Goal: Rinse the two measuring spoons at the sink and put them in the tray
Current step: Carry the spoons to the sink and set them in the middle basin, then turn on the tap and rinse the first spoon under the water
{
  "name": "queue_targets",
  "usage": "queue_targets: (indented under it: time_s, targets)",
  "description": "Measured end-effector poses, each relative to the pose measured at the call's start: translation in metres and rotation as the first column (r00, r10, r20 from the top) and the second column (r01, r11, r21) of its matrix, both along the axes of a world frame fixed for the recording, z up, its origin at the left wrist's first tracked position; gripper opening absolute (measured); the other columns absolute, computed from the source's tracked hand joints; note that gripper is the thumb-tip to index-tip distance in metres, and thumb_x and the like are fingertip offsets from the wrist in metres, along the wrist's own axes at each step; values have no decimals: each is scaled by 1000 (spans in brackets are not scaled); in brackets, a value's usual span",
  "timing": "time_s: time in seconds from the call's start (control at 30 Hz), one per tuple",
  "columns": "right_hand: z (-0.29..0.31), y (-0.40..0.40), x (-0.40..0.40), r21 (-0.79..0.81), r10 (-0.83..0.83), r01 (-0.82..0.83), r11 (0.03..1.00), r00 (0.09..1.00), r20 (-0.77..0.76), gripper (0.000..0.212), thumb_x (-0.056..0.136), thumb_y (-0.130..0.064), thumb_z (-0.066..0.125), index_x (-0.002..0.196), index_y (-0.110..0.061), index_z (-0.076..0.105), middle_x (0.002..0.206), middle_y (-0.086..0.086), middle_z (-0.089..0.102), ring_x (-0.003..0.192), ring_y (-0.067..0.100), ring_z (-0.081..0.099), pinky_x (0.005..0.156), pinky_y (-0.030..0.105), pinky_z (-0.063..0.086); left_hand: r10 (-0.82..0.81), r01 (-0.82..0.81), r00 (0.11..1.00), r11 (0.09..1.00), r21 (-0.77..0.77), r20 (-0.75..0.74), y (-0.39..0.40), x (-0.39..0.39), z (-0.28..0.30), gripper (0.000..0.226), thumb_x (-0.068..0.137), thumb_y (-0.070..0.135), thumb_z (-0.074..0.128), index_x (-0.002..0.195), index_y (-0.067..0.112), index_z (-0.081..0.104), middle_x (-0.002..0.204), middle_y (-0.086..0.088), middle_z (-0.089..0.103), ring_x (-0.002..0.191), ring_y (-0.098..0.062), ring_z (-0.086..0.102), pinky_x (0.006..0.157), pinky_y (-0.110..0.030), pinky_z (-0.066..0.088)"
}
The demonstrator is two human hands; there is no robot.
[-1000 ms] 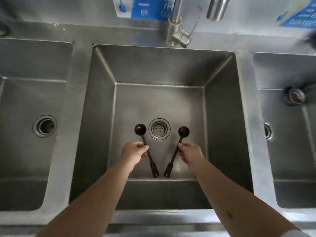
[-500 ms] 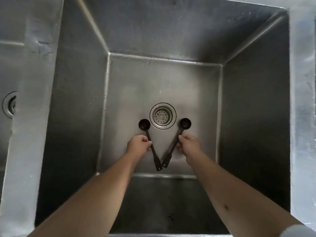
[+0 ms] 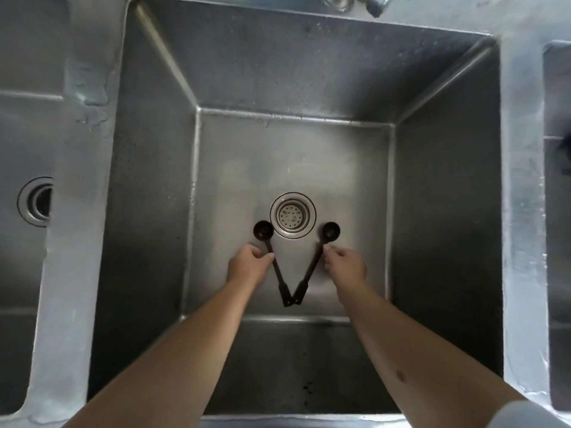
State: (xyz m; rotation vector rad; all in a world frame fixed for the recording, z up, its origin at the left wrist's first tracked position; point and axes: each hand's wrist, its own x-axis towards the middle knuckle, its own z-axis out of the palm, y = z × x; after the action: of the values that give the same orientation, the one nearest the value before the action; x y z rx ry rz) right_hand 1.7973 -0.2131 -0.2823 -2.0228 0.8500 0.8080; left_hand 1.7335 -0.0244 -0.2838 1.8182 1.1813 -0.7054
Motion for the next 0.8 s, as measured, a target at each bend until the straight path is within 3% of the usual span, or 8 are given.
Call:
queue_targets:
  time_s: [0.13, 0.23, 0.4, 0.53, 0.6, 0.67, 0.73, 0.8]
  targets:
    - [60, 12, 30, -6, 47, -47, 999, 993, 104, 30, 84, -48, 62, 74, -20, 69, 76, 2, 73, 77, 23, 69, 75, 39, 57, 73, -74, 987, 997, 3, 144, 8, 22, 47, 41, 82, 46, 64, 114, 20, 59, 100, 6, 65, 73, -4, 55, 55, -19, 40]
    - [118, 32, 84, 35, 110, -123, 992, 960, 256, 26, 86, -48, 58, 86, -25, 70, 82, -1, 73, 79, 20, 68, 66, 29, 50, 78, -79, 931, 997, -12, 357, 16, 76, 96, 54, 82, 49, 61, 126, 20, 54, 119, 1, 64, 89, -8, 57, 73, -19, 40]
    - [217, 68, 187, 84, 73, -146, 986, 821, 567, 57, 74, -61, 53, 115, -22, 64, 89, -12, 67, 89, 12, 62, 83, 30, 47, -17, 9, 709, 1000, 14, 705, 27, 197, 201, 57, 82, 41, 65, 130, 13, 49, 128, -12, 58, 105, -22, 59, 94, -38, 47]
    - [253, 93, 257, 162, 74, -200, 966, 817, 572, 52, 89, -35, 61, 133, -11, 48, 115, 4, 64, 103, 23, 61, 95, 39, 48, -159, 74, 633, 987, 146, 758, 39, 276, 256, 73, 81, 47, 64, 142, 16, 38, 143, -8, 46, 126, -22, 48, 103, -35, 38]
    - [259, 104, 283, 78, 189, -274, 958, 816, 547, 38, 93, -30, 59, 121, -5, 53, 109, 8, 62, 98, 24, 61, 94, 43, 52, -230, 134, 647, 973, 189, 727, 41, 306, 267, 65, 82, 42, 64, 139, 19, 42, 139, -5, 51, 123, -22, 51, 99, -33, 40]
    - [259, 108, 300, 61, 203, -277, 959, 822, 532, 13, 95, -27, 56, 86, -17, 55, 97, 8, 61, 82, 19, 60, 79, 36, 56, -300, 215, 652, 954, 209, 696, 39, 325, 269, 37, 84, 34, 65, 117, 23, 54, 116, 1, 64, 100, -17, 62, 77, -28, 46]
    - [253, 104, 308, 48, 256, -314, 948, 846, 469, 30, 99, -25, 45, 69, -26, 43, 93, 6, 57, 74, 17, 54, 66, 26, 49, -327, 230, 665, 945, 233, 672, 37, 336, 268, 24, 81, 32, 69, 102, 26, 59, 101, 3, 68, 85, -16, 63, 65, -27, 44]
    - [246, 99, 308, -2, 329, -362, 932, 845, 423, 33, 101, -25, 41, 68, -25, 42, 79, 0, 53, 64, 13, 50, 50, 14, 43, -338, 200, 683, 939, 279, 648, 36, 341, 266, 26, 74, 34, 70, 98, 25, 62, 94, 3, 67, 87, -21, 63, 71, -31, 51]
